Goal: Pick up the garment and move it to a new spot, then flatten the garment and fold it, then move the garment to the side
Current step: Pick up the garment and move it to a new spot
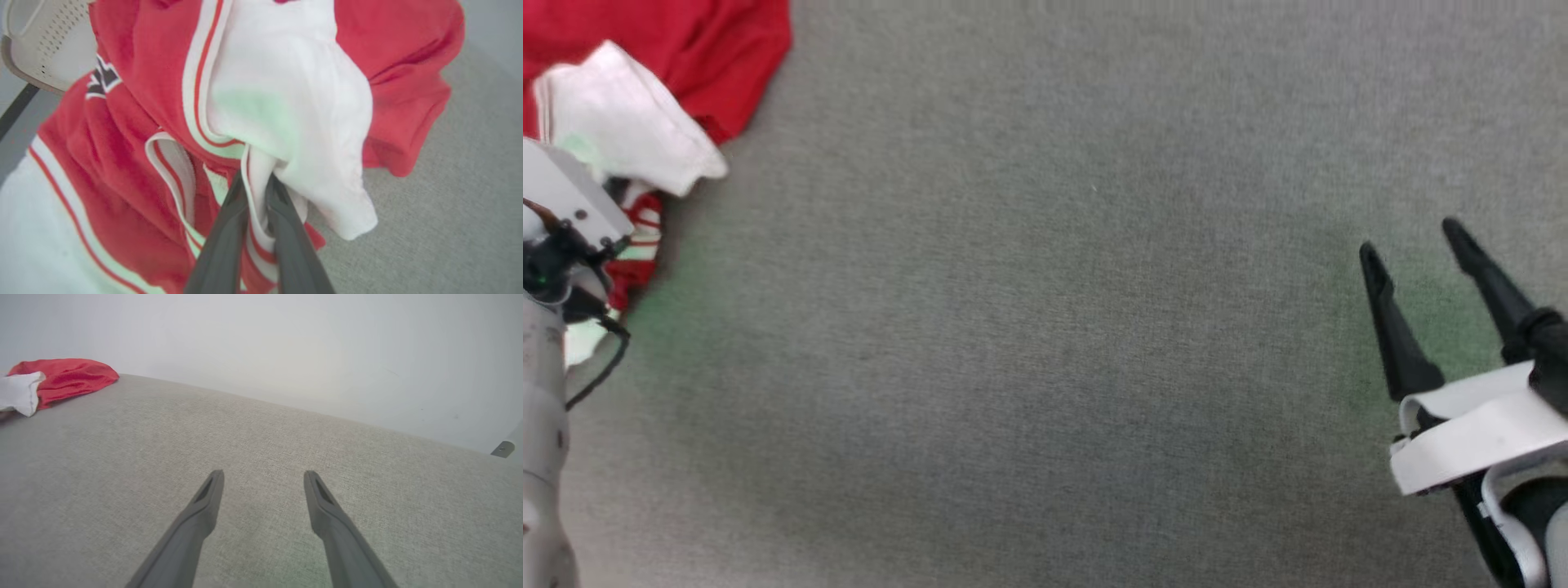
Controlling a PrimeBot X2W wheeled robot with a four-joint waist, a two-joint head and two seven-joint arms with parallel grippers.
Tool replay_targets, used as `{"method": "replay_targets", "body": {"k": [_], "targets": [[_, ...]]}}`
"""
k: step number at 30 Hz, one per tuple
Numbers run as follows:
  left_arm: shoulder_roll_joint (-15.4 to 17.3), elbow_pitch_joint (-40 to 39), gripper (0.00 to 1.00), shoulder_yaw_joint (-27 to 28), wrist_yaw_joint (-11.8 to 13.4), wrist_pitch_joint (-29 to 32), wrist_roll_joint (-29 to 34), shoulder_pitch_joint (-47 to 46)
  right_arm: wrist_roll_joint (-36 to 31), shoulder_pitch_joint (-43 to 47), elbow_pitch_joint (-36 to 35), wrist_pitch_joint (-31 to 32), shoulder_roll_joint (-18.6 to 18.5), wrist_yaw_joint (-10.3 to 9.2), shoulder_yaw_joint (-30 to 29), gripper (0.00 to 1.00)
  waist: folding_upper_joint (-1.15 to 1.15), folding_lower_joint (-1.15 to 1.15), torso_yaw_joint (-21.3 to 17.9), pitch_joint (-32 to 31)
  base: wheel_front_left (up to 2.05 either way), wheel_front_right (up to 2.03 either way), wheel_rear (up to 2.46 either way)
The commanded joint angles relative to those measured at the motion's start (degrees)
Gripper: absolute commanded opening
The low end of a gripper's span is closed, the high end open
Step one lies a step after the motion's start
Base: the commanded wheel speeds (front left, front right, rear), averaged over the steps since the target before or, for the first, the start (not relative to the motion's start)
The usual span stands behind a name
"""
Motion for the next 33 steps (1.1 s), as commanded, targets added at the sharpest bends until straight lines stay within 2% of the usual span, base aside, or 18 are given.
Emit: {"method": "replay_targets", "body": {"k": [1, 11, 18, 29, 33], "targets": [[0.6, -0.5, 0.0, -0.5, -0.4, -1.2, 0.7, -0.6, 0.4, 1.0, 0.7, -0.6, 0.5, 0.0, 0.1, 1.0, 0.0, 0.0, 1.6, -4.3, 0.0, 0.0, 0.0], [1.3, -6.0, 0.0, -5.6, -1.5, -8.0, 4.2, -4.0, 1.6, 4.1, 5.2, -3.5, 3.3, 0.0, 1.0, 1.0, 0.0, 0.0, 3.5, -13.9, 0.0, 0.0, 0.0], [1.4, -12.1, 0.0, -10.1, -1.7, -9.5, 5.1, -6.3, 1.9, 5.4, 7.8, -5.6, 4.8, 0.0, 1.0, 1.0, 0.0, 0.0, 3.5, -19.8, 0.0, 0.0, 0.0], [2.9, -23.4, 0.0, -16.3, -1.7, -5.1, 1.9, -7.0, 1.9, 7.6, 9.2, -8.0, 6.6, 0.0, -1.6, 1.0, 0.0, 0.0, 1.5, -25.7, 0.0, 0.0, 0.0], [2.9, -30.1, 0.0, -18.0, -1.7, -0.5, -0.2, -6.1, 1.3, 8.7, 9.2, -8.6, 7.3, 0.0, -4.5, 1.0, 0.0, 0.0, -0.4, -27.2, 0.0, 0.0, 0.0]]}}
